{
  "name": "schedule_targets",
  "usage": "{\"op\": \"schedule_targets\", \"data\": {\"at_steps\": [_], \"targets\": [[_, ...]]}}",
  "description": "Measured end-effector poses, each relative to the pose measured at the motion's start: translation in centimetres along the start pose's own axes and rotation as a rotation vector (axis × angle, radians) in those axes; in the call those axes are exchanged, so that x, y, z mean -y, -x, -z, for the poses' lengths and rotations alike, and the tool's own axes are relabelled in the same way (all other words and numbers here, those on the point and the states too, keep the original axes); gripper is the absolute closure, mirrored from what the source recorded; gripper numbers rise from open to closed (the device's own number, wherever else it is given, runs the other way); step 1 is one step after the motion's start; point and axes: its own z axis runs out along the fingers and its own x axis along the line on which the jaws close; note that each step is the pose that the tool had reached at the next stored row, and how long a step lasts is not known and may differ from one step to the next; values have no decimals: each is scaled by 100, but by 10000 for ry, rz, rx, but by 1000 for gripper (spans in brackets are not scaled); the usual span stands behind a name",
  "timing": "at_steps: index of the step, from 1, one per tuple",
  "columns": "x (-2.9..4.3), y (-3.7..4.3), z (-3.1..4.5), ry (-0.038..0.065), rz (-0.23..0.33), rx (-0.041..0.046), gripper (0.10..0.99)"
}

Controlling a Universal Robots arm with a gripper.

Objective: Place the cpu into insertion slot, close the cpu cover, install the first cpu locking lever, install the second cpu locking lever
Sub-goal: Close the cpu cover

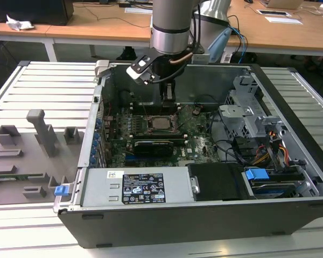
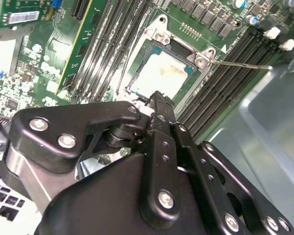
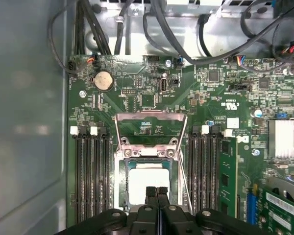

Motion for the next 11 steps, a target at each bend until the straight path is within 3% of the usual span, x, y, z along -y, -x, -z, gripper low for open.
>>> {"op": "schedule_targets", "data": {"at_steps": [2,6,11], "targets": [[-1,0,42,0,1,0,980],[-25,1,43,-2,1,3,980],[-208,0,37,-1,7,3,980]]}}
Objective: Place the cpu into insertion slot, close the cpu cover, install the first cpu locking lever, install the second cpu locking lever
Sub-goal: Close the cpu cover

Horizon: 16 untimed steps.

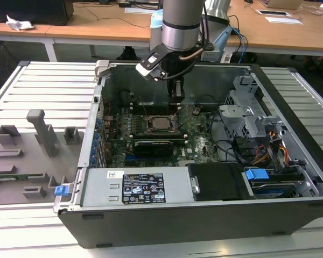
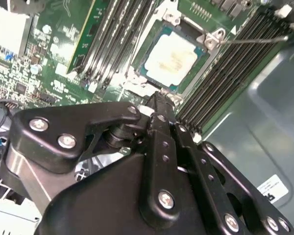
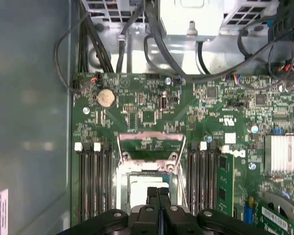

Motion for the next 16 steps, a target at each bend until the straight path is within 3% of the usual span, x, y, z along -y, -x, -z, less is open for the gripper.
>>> {"op": "schedule_targets", "data": {"at_steps": [6,7,9,12,16], "targets": [[-145,-2,31,1,33,-7,980],[-191,-3,35,4,234,-15,980],[-251,-12,32,4,476,-20,980],[-294,-22,27,-15,477,-21,980],[-410,-53,13,-26,477,2,980]]}}
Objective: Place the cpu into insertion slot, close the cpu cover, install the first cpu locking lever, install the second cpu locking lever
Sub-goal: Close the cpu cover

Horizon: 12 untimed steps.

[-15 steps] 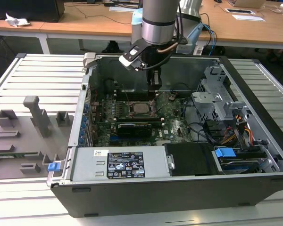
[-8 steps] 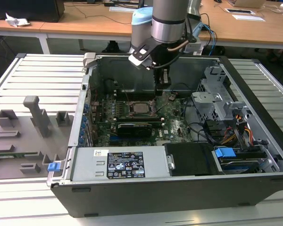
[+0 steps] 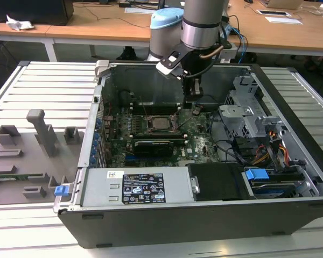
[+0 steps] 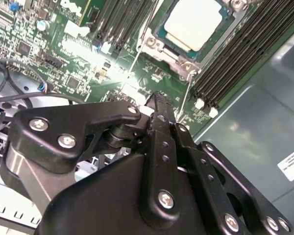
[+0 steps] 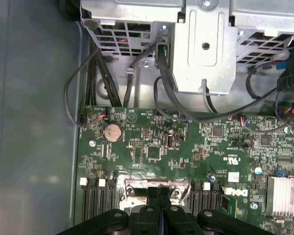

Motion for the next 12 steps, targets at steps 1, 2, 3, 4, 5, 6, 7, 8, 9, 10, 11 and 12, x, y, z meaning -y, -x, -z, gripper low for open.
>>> {"op": "schedule_targets", "data": {"at_steps": [1,2,3,4,5,6,7,8,9,10,11,12], "targets": [[-11,-2,-2,0,-2,9,980],[-29,-6,-4,-1,-17,30,980],[-37,-9,-5,-3,-52,48,980],[-45,-12,-7,-5,-99,64,980],[-52,-13,-9,-5,-120,68,980],[-72,-16,-13,-6,-131,71,980],[-86,-19,-17,-6,-131,70,980],[-105,-24,-21,-9,-131,70,980],[-127,-29,-23,-12,-131,72,980],[-144,-32,-24,-12,-131,71,980],[-180,-40,-26,-14,-131,77,980],[-206,-47,-29,-15,-130,97,980]]}}
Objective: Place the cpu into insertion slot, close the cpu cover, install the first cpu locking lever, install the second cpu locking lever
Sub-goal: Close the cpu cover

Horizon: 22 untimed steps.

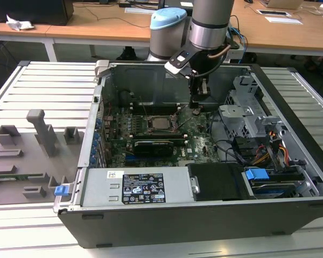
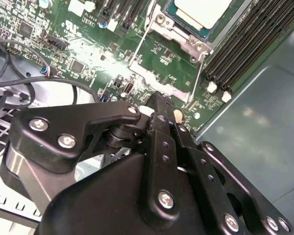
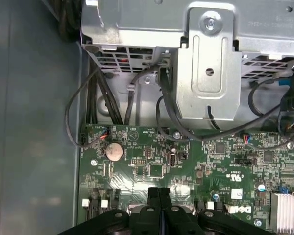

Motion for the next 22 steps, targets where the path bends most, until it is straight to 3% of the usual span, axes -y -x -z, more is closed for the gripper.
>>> {"op": "schedule_targets", "data": {"at_steps": [6,12,15,22], "targets": [[-64,-13,-46,-13,1,57,980],[-60,-16,-124,-25,2,63,980],[26,-19,-126,-25,2,61,980],[147,-23,-124,-25,1,61,980]]}}
